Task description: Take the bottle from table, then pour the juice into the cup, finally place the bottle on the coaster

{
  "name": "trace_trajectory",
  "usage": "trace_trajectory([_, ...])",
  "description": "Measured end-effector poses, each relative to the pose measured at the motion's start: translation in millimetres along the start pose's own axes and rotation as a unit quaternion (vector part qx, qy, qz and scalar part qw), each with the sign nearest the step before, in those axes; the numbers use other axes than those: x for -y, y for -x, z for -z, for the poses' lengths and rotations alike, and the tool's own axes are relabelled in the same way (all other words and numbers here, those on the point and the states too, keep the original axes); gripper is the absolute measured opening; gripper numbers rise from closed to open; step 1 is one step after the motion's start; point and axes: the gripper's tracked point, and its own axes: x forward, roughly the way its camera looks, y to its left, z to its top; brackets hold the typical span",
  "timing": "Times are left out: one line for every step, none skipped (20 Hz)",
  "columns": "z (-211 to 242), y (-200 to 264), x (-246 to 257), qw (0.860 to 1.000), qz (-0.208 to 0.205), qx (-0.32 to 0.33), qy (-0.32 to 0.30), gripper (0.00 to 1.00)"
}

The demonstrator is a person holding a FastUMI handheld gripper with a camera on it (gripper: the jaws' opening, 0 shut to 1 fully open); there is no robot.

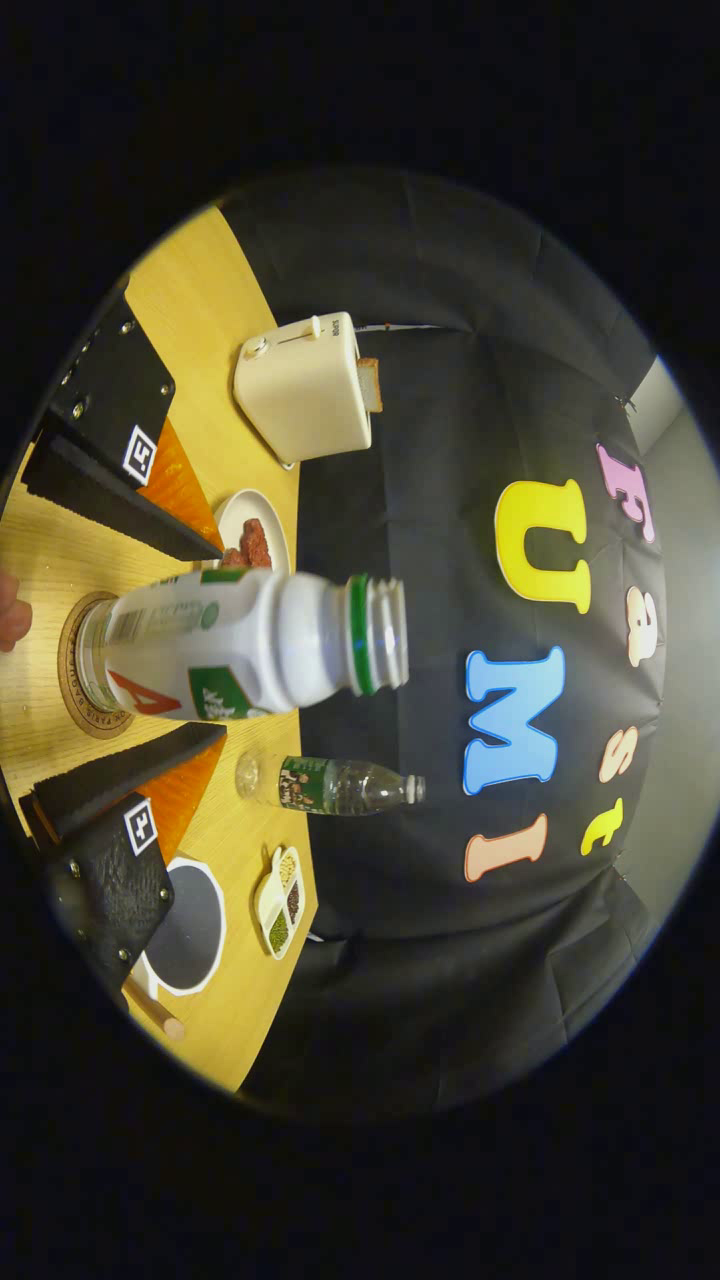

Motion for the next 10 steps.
trace_trajectory([-7.2, 3.8, -0.6, 1.0, 0.0, 0.006, 0.005, 0.98])
trace_trajectory([-14.8, 8.7, -0.8, 1.0, 0.002, 0.008, 0.011, 0.98])
trace_trajectory([-22.9, 15.5, 0.2, 1.0, 0.005, 0.009, 0.013, 0.98])
trace_trajectory([-33.0, 23.5, 0.4, 1.0, 0.008, 0.016, 0.013, 0.98])
trace_trajectory([-42.8, 31.9, 0.6, 1.0, 0.009, 0.02, 0.009, 0.98])
trace_trajectory([-55.4, 41.1, -1.1, 1.0, 0.007, 0.028, 0.002, 0.98])
trace_trajectory([-68.0, 52.5, -5.1, 0.999, 0.0, 0.034, -0.007, 0.98])
trace_trajectory([-81.8, 63.9, -9.1, 0.999, -0.006, 0.04, -0.012, 0.98])
trace_trajectory([-95.6, 75.9, -11.3, 0.999, -0.01, 0.046, -0.011, 0.98])
trace_trajectory([-110.9, 88.5, -11.8, 0.998, -0.011, 0.055, -0.006, 0.98])
